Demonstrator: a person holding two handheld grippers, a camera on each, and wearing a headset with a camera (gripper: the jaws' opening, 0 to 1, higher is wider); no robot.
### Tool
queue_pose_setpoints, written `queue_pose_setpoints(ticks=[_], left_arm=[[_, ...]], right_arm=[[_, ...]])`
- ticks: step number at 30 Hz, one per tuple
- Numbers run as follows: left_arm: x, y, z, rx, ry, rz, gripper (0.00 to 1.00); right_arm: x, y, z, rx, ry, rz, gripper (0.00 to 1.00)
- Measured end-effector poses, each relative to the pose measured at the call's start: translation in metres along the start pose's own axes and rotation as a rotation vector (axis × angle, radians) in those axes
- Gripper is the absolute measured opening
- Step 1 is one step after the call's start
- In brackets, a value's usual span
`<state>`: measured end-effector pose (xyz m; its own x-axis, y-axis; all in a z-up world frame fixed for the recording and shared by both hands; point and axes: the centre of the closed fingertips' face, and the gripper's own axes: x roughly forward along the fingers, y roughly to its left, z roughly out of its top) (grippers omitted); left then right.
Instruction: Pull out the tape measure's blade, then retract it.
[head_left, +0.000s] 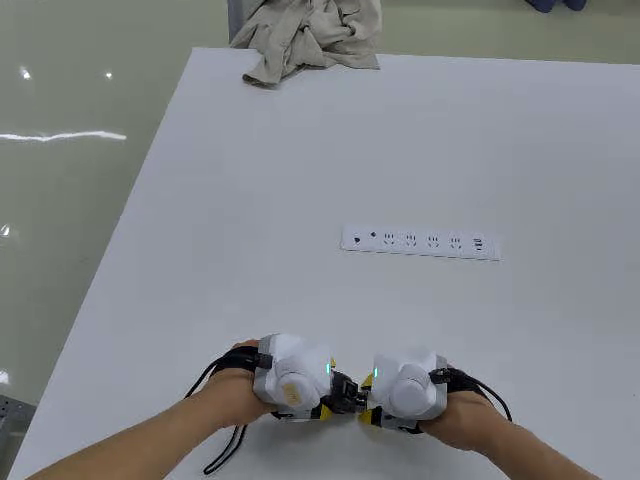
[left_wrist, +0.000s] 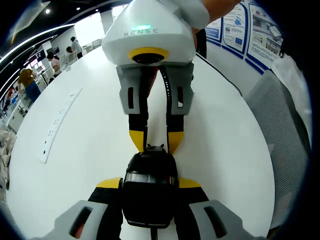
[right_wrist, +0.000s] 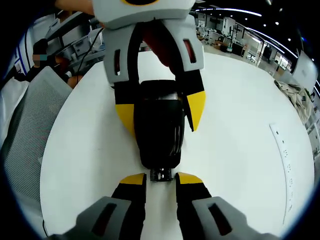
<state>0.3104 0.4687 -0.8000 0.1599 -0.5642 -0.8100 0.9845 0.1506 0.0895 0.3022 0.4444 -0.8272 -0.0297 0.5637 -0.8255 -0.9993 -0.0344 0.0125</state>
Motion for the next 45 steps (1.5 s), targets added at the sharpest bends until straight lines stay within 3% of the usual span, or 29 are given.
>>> queue_pose_setpoints(ticks=[17,31,45], left_arm=[[0.0,0.0,-0.001,0.002,0.019,0.0,0.37],[0.0,0.0,-0.003,0.021,0.043,0.009,0.36],[0.001,0.0,-0.003,0.009,0.054,0.006,0.36]], right_arm=[[0.001,-0.001,0.001,-0.004,-0.008,0.001,0.16],[-0.001,-0.001,-0.001,-0.061,-0.022,0.003,0.14],[-0.01,-0.004,-0.015,-0.078,-0.005,-0.015,0.14]])
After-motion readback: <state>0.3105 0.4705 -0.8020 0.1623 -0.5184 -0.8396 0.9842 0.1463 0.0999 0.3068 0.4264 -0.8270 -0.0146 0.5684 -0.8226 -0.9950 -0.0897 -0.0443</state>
